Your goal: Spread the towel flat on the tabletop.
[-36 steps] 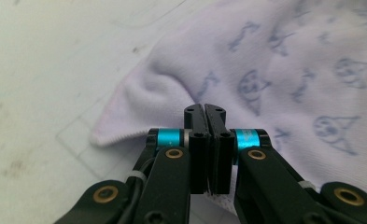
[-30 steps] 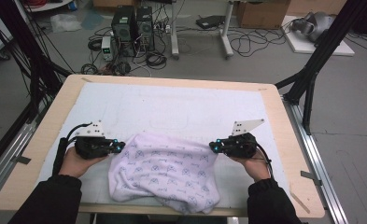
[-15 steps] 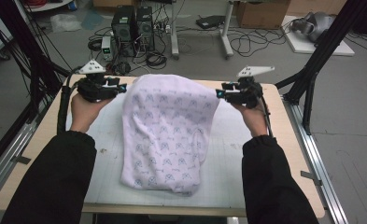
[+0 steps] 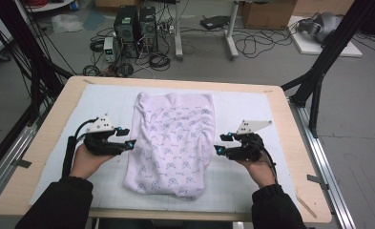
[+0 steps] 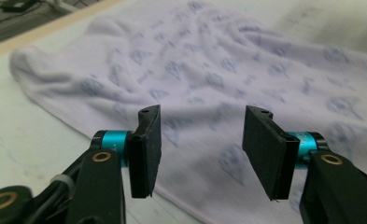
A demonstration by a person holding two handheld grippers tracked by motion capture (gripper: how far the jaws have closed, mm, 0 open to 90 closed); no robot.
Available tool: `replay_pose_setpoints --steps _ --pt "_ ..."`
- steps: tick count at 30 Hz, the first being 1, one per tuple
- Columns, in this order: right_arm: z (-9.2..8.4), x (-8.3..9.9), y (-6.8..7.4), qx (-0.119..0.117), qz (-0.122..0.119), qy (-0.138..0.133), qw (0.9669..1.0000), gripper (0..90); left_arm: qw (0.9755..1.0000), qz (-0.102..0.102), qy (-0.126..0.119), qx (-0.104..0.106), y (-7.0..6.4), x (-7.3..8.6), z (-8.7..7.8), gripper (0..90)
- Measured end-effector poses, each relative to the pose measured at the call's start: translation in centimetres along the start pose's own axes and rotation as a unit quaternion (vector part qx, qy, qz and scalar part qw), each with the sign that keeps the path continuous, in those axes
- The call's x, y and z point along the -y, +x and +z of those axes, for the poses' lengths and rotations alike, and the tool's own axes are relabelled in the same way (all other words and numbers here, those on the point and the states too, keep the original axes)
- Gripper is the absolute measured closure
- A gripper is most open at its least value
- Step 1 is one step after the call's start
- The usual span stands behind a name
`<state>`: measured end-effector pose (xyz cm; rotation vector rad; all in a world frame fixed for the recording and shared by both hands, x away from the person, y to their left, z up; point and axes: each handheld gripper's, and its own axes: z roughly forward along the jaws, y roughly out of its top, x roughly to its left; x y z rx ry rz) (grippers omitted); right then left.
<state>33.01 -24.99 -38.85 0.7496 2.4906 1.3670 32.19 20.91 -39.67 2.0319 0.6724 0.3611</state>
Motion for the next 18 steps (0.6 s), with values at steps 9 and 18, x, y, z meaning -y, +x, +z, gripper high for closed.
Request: replay_pose_setpoints --steps 9,18 --pt "2.0 2.8 4.5 -0.053 -0.025 0.016 0.9982 44.7 0.9974 0.023 0.054 0.042 -4.0 4.2 0.6 43.4" --pt "5.8 3.0 5.7 -0.090 -0.062 0.077 0.9910 81.2 0.9931 0.039 0.079 0.078 -4.7 4.4 1.4 87.0"
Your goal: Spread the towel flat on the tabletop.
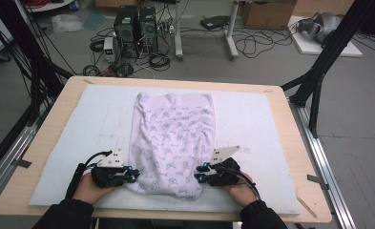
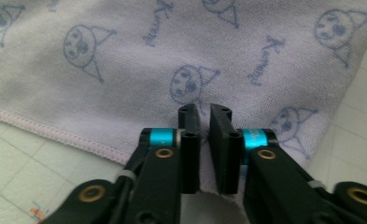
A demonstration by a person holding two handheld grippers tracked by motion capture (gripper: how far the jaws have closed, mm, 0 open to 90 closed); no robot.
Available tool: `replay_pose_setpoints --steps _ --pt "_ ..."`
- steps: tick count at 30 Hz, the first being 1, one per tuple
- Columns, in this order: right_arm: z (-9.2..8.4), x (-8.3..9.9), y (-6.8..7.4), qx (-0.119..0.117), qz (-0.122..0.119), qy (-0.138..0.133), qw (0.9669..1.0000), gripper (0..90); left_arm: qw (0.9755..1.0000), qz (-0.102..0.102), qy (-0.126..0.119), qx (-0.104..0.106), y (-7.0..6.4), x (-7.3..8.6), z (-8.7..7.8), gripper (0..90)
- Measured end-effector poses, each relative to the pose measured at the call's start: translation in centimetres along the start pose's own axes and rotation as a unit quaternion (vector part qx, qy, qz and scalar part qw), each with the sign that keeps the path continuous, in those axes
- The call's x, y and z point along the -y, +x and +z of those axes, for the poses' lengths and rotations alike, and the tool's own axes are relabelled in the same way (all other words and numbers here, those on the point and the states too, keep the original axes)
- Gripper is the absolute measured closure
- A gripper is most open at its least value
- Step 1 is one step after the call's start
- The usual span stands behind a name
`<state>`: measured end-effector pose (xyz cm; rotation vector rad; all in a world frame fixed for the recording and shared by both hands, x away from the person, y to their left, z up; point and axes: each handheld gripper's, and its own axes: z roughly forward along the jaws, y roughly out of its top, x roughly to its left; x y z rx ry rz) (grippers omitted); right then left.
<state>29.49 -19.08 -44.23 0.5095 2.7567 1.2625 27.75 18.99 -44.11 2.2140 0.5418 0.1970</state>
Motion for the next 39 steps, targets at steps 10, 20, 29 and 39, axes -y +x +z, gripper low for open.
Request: replay_pose_setpoints --steps 10,20,29,39 --pt "-4.4 -2.5 -1.6 0.050 0.004 -0.048 0.9976 86.8 0.9977 -0.019 -0.025 -0.060 2.9 -2.7 -1.6 88.3" --pt "-1.7 -2.3 -8.0 0.097 0.092 -0.003 0.9910 85.7 0.9903 -0.089 -0.030 -0.102 8.4 -4.9 0.6 87.6" --pt "-4.4 -1.9 -6.6 0.102 0.083 -0.052 0.9900 71.4 0.9907 -0.071 -0.064 -0.097 6.1 -5.3 -2.9 62.7" --pt "-4.4 -1.1 -0.3 0.056 0.016 -0.080 0.9951 48.8 0.9967 -0.036 -0.061 -0.039 0.8 -2.8 -2.1 50.7"
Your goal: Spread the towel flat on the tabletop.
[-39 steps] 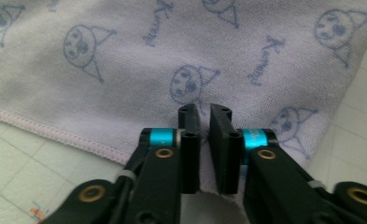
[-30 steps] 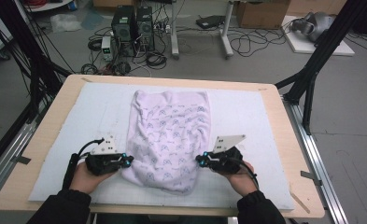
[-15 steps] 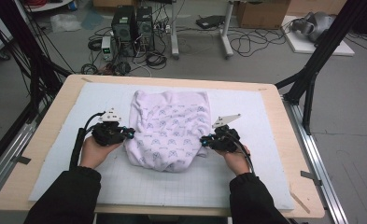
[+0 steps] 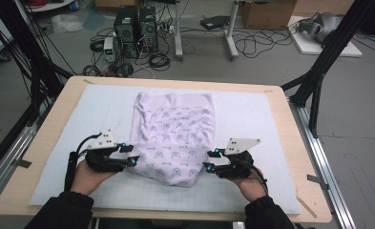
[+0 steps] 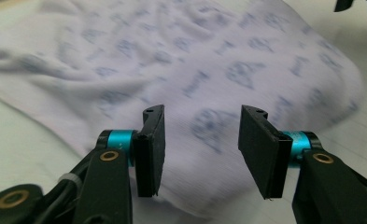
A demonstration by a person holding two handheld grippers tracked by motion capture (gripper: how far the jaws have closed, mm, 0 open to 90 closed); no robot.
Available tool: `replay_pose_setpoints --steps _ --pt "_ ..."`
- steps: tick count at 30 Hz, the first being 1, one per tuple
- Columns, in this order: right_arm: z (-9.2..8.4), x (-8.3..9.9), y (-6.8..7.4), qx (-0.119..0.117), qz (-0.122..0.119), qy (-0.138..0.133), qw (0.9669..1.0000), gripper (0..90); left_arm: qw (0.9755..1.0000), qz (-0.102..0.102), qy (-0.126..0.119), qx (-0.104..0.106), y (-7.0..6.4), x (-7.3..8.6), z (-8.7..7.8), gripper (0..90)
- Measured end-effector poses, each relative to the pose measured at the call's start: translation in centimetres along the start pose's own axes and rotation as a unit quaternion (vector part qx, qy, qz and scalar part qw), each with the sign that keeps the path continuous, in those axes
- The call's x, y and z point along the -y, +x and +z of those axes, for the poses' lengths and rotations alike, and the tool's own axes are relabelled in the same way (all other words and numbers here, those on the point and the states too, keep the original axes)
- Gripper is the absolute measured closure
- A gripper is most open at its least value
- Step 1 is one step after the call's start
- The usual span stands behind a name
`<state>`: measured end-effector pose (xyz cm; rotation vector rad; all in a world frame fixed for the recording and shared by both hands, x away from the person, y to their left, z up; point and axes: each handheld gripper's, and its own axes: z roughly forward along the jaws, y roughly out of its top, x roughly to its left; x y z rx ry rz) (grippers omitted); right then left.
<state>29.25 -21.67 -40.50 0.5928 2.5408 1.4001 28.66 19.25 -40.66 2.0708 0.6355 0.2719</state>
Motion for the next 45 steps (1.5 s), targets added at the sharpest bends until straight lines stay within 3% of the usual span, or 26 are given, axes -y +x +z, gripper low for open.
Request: replay_pose_setpoints --steps 1,4,6,9,11,12,14,19,21,24,27,30,34,35,37,39,41,42,45 --pt "0.5 0.1 0.4 -0.003 -0.007 0.001 1.0000 43.2 1.0000 0.005 0.007 0.005 -0.3 0.3 0.3 50.0" --pt "2.1 0.2 1.1 -0.018 -0.017 0.014 0.9996 42.2 0.9993 0.017 0.033 0.008 -0.9 1.1 1.3 45.2" --pt "3.3 0.3 1.4 -0.023 -0.031 0.030 0.9988 44.7 0.9987 0.019 0.045 0.010 -0.9 1.5 2.2 47.2" --pt "5.0 0.4 1.7 -0.022 -0.031 0.046 0.9982 55.8 0.9980 0.019 0.057 0.019 -0.8 2.1 3.4 67.1" --pt "5.8 0.6 1.5 -0.032 -0.022 0.049 0.9981 71.7 0.9985 0.016 0.048 0.021 -0.8 2.1 3.5 79.4" --pt "6.1 0.6 1.5 -0.043 -0.020 0.053 0.9975 80.7 0.9984 0.015 0.051 0.019 -0.8 1.9 3.4 81.2" --pt "6.2 0.6 1.6 -0.046 -0.029 0.055 0.9970 86.1 0.9987 0.014 0.045 0.017 -1.0 1.4 2.9 82.5" --pt "3.6 -0.4 1.8 -0.050 -0.035 0.037 0.9974 87.3 0.9993 0.017 0.020 0.026 -0.8 -0.3 0.3 83.3" --pt "2.0 -1.1 1.7 -0.065 -0.027 0.015 0.9975 87.6 0.9996 0.019 0.004 0.019 -0.9 -1.3 -1.3 83.2" --pt "-0.2 -2.4 1.6 -0.068 -0.032 -0.009 0.9971 88.3 0.9994 0.027 -0.020 0.008 -1.2 -3.0 -3.2 83.3" --pt "-1.8 -4.3 1.2 -0.051 -0.045 -0.025 0.9974 88.5 0.9992 0.034 -0.020 0.002 -1.4 -4.4 -3.6 83.2" --pt "-1.9 -5.7 0.1 -0.026 -0.042 -0.021 0.9986 88.4 0.9997 0.023 -0.001 -0.012 0.1 -5.1 -2.4 82.4" --pt "0.8 -6.4 -2.9 0.017 -0.017 0.009 0.9997 88.4 0.9988 -0.015 0.022 -0.040 3.5 -5.1 0.9 82.4" --pt "1.8 -6.2 -3.6 0.025 -0.008 0.018 0.9995 88.4 0.9981 -0.029 0.032 -0.045 4.4 -4.9 1.8 82.4" --pt "3.5 -5.6 -5.2 0.027 0.026 0.029 0.9989 88.2 0.9960 -0.029 0.056 -0.063 5.6 -4.4 3.5 82.3" --pt "4.9 -4.8 -6.5 0.028 0.053 0.035 0.9976 87.7 0.9940 -0.050 0.074 -0.062 6.6 -3.7 4.9 81.4" --pt "6.0 -4.2 -7.2 0.032 0.065 0.048 0.9962 85.0 0.9925 -0.067 0.083 -0.060 7.3 -3.2 5.6 78.7" --pt "6.2 -4.0 -7.3 0.037 0.067 0.053 0.9956 79.9 0.9921 -0.066 0.085 -0.064 7.5 -3.2 5.7 75.9" --pt "5.5 -4.0 -7.3 0.023 0.076 0.020 0.9966 73.0 0.9921 -0.075 0.068 -0.074 7.5 -3.4 4.5 60.2"
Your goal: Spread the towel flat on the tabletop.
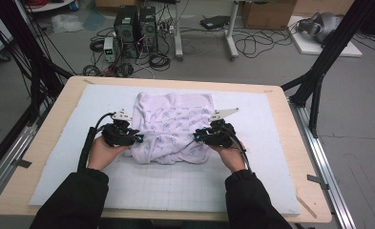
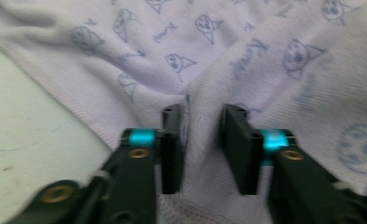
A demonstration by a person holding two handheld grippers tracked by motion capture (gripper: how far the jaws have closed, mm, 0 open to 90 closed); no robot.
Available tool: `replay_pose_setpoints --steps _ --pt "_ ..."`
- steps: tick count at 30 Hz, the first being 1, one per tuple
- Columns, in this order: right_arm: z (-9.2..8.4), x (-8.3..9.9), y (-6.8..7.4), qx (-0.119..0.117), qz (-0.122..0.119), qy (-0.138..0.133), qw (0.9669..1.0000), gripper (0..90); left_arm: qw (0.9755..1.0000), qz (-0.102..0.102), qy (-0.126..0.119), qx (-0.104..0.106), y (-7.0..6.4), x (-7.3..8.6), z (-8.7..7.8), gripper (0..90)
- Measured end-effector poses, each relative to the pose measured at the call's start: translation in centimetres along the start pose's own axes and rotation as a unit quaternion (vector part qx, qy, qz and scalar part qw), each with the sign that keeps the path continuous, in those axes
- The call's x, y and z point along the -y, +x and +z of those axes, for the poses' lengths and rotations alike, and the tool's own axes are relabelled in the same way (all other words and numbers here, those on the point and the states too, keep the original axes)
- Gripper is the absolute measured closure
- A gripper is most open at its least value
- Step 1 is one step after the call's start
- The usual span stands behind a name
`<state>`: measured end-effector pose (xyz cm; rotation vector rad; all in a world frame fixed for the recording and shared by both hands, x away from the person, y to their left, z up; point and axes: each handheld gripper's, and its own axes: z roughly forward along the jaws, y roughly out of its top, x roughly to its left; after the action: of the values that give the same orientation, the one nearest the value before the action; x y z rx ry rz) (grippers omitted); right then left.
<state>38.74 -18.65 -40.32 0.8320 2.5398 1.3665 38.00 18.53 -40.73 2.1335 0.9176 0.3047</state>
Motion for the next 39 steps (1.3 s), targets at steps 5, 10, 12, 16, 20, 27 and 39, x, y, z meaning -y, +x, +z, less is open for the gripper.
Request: replay_pose_setpoints --steps 5,10,12,16,20,27,39 --pt "-2.5 -0.2 1.6 0.000 -0.023 -0.031 0.9993 65.8 0.9987 0.000 -0.049 0.015 -0.6 0.6 -3.3 51.1" --pt "-2.7 1.7 4.1 -0.010 -0.055 -0.013 0.9984 58.4 0.9970 0.021 -0.062 0.042 -2.9 2.7 -4.2 49.2" --pt "-2.0 2.6 5.0 -0.013 -0.061 0.005 0.9980 53.9 0.9958 0.028 -0.056 0.066 -3.9 3.5 -3.4 49.3" --pt "0.6 3.8 5.8 -0.019 -0.063 0.041 0.9970 52.2 0.9949 0.045 -0.018 0.089 -5.2 4.0 -1.0 49.9" --pt "2.5 4.4 5.9 -0.010 -0.072 0.058 0.9957 76.9 0.9955 0.048 -0.023 0.078 -4.9 3.7 -0.6 70.8" --pt "-0.2 4.0 5.4 -0.031 -0.078 0.030 0.9960 87.1 0.9956 0.031 -0.048 0.075 -3.8 3.2 -2.8 78.5" --pt "-8.8 5.0 3.0 0.023 -0.064 0.002 0.9977 87.3 0.9959 0.011 -0.076 0.049 -2.5 2.5 -6.5 80.0"
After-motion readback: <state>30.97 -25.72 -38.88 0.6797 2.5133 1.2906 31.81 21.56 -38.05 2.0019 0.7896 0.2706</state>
